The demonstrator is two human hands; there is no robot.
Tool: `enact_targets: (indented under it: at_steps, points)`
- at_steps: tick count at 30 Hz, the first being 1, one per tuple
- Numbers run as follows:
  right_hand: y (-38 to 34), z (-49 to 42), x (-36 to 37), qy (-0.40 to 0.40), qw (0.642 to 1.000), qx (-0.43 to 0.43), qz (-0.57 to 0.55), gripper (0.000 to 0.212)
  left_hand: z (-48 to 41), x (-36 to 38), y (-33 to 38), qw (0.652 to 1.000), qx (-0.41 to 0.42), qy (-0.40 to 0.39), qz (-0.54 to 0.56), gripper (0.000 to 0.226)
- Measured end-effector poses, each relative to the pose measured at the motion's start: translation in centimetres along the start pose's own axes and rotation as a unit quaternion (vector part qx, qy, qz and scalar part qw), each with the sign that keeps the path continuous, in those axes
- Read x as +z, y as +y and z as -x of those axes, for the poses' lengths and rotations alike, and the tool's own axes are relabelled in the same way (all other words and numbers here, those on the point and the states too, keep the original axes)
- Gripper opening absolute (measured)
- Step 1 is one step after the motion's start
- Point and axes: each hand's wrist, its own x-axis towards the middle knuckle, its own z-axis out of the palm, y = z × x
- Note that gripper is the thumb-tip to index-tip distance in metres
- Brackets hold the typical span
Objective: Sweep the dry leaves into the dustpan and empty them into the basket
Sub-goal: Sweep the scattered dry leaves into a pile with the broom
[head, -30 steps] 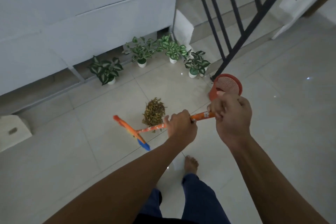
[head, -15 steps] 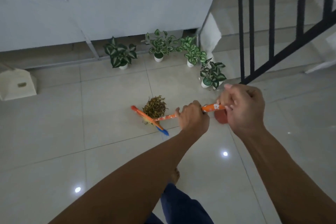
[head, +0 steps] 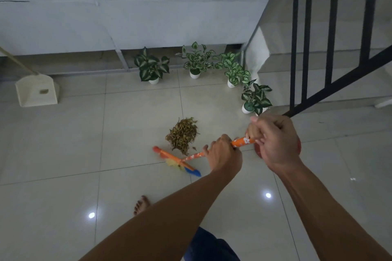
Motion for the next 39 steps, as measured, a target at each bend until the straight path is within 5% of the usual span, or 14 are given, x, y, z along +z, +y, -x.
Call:
enact_targets:
  at_steps: [10, 22, 35, 39]
  points:
    - [-2.9, -1.0, -2.1, -0.070, 0.997, -0.008, -0.035, 0.047, 0.5, 0.3, 2.8, 0.995, -0.002, 0.089, 0.043, 0.017]
    - [-1.4, -0.3, 1.5, -0.068, 0.997, 0.030, -0.029, 0.044, -0.8, -3.0, -1.3, 0.999, 0.022, -0.009, -0.034, 0.023]
    - [-1.0, -2.7, 15.7, -0.142, 0.980, 0.025, -0.137, 0.040, -4.2, -18.9, -9.3, 0.986, 0.065, -0.076, -0.135, 0.033]
    - [-1.3, -3.8, 22.3, -0.069, 0.989, 0.023, -0.125, 0.046, -5.7, -23.8, -12.3, 0.984, 0.066, -0.070, -0.151, 0.034]
